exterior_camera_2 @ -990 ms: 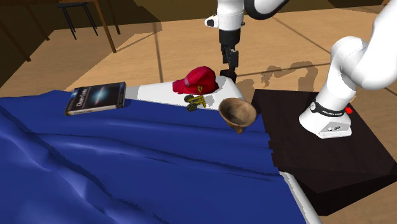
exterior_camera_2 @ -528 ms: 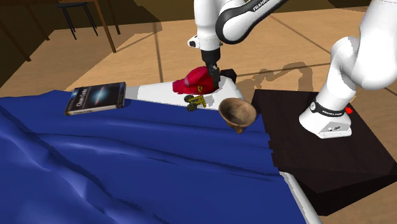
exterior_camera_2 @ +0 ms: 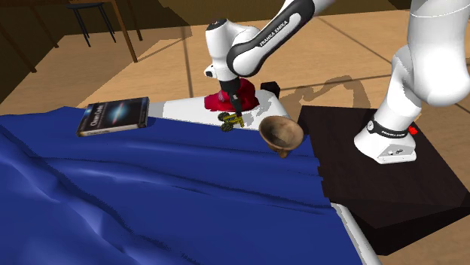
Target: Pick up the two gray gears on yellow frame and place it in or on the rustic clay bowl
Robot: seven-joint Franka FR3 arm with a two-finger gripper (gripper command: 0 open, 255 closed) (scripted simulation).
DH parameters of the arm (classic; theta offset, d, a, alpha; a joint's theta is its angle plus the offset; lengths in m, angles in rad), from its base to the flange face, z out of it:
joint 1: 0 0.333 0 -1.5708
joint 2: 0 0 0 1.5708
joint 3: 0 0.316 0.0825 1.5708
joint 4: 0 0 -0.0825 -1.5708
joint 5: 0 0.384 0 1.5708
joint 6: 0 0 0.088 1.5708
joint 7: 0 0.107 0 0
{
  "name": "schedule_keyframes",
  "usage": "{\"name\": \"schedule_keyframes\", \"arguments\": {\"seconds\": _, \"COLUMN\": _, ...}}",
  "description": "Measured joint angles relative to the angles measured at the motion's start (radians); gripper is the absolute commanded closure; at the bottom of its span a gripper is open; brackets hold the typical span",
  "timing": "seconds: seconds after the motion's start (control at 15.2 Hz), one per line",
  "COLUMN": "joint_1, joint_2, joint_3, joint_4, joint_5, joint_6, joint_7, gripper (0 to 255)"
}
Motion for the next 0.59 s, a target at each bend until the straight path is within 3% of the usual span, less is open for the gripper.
{"name": "schedule_keyframes", "arguments": {"seconds": 0.13, "joint_1": -0.003, "joint_2": 0.061, "joint_3": 0.002, "joint_4": 0.042, "joint_5": -0.001, "joint_6": 0.01, "joint_7": -0.009, "gripper": 0}}
{"name": "schedule_keyframes", "arguments": {"seconds": 0.59, "joint_1": -0.007, "joint_2": 0.121, "joint_3": 0.005, "joint_4": 0.03, "joint_5": 0.002, "joint_6": 0.08, "joint_7": -0.012, "gripper": 0}}
